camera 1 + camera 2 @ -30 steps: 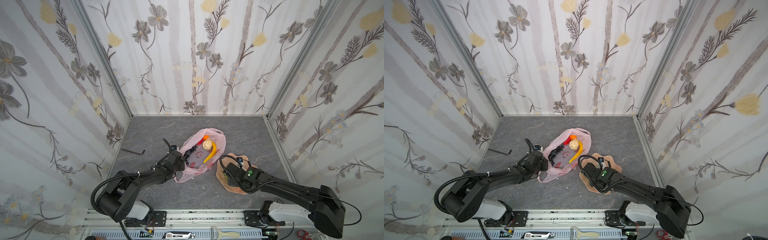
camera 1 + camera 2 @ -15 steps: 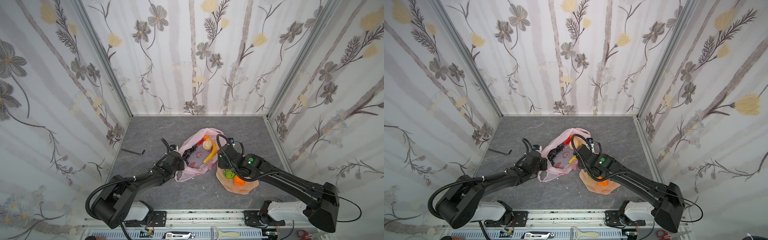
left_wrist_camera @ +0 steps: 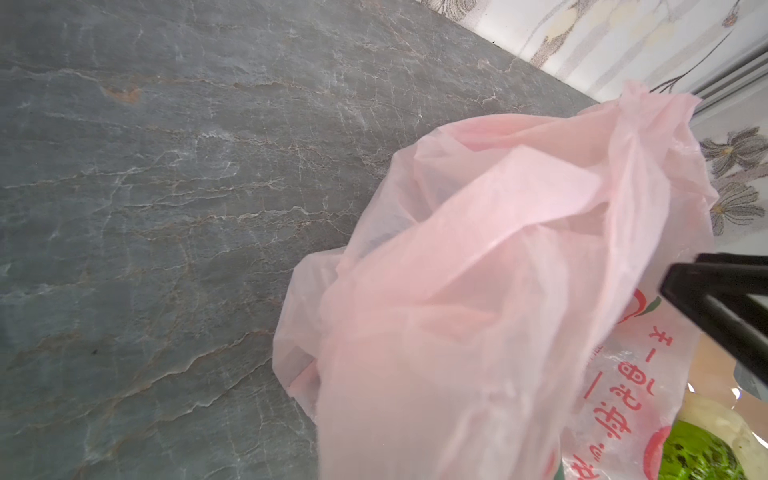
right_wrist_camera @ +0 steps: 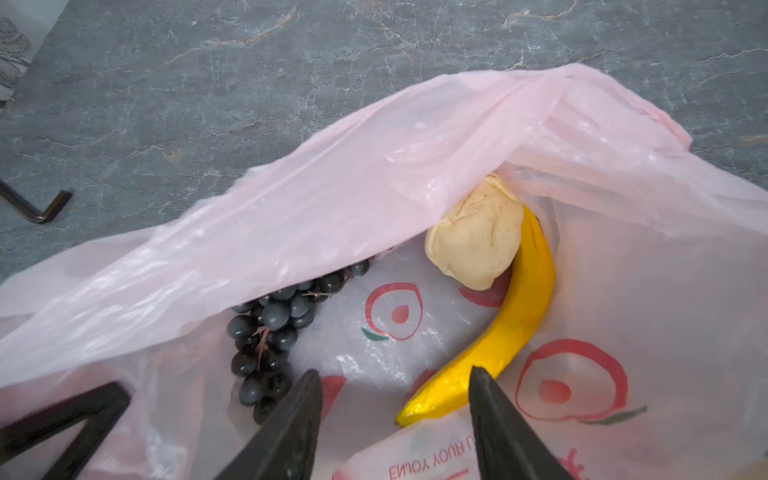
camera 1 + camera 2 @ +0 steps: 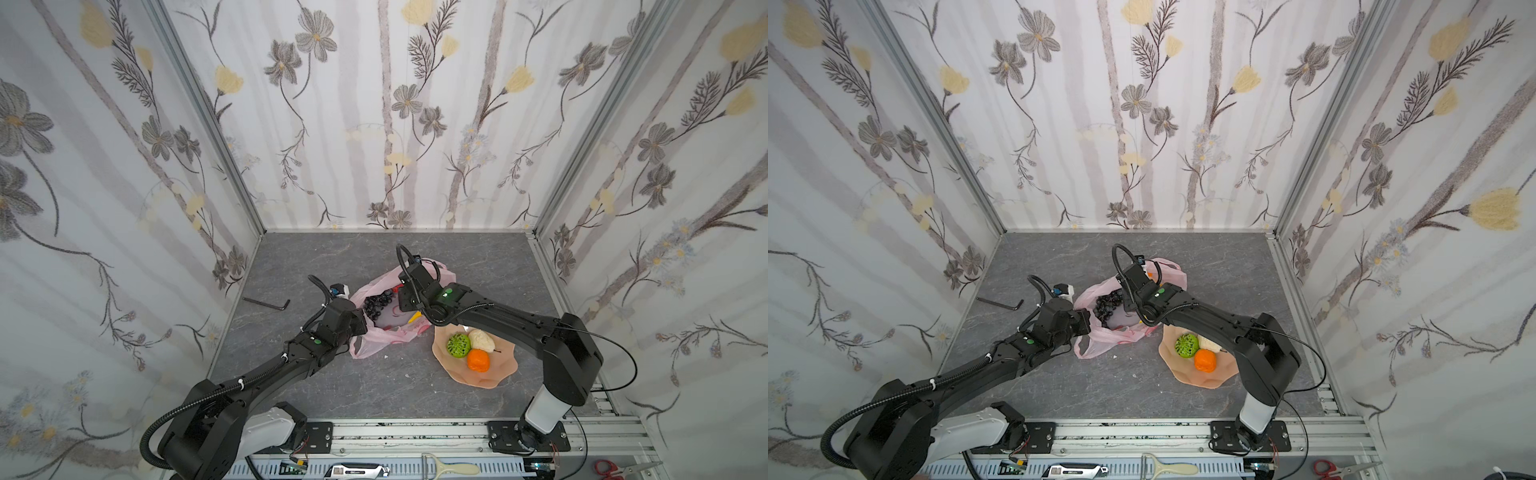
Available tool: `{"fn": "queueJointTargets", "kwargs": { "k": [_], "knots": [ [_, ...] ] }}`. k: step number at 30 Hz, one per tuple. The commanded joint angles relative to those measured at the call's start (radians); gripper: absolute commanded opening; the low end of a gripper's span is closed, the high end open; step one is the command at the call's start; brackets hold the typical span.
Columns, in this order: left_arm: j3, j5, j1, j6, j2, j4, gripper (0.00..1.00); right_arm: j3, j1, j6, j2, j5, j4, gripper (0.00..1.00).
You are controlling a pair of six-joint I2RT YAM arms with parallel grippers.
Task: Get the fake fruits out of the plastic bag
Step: 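Move the right gripper back over the bag toward the red apple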
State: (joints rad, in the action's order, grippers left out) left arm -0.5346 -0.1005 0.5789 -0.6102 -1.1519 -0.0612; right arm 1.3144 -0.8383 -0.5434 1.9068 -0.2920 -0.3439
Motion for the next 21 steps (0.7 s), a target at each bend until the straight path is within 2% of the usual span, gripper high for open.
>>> {"fn": "queueJointTargets", "kwargs": {
  "k": [1,9,18,21],
  "knots": [
    [-0.002,-0.013,0.001,-0.056,0.044,0.060,0.00,0.023,0.010,0.024,0.062,0.100,0.098,0.57],
    [0.032,-0.025,0.001,-0.072,0.097,0.090,0.00,0.143,0.009,0.036,0.224,0.161,0.117,0.52],
    [0.045,-0.022,-0.001,-0.065,0.135,0.090,0.00,0.270,0.008,0.034,0.336,0.038,0.085,0.53],
    [0.057,-0.021,0.000,-0.066,0.132,0.089,0.00,0.302,0.055,0.019,0.357,0.022,0.062,0.53]
  ]
}}
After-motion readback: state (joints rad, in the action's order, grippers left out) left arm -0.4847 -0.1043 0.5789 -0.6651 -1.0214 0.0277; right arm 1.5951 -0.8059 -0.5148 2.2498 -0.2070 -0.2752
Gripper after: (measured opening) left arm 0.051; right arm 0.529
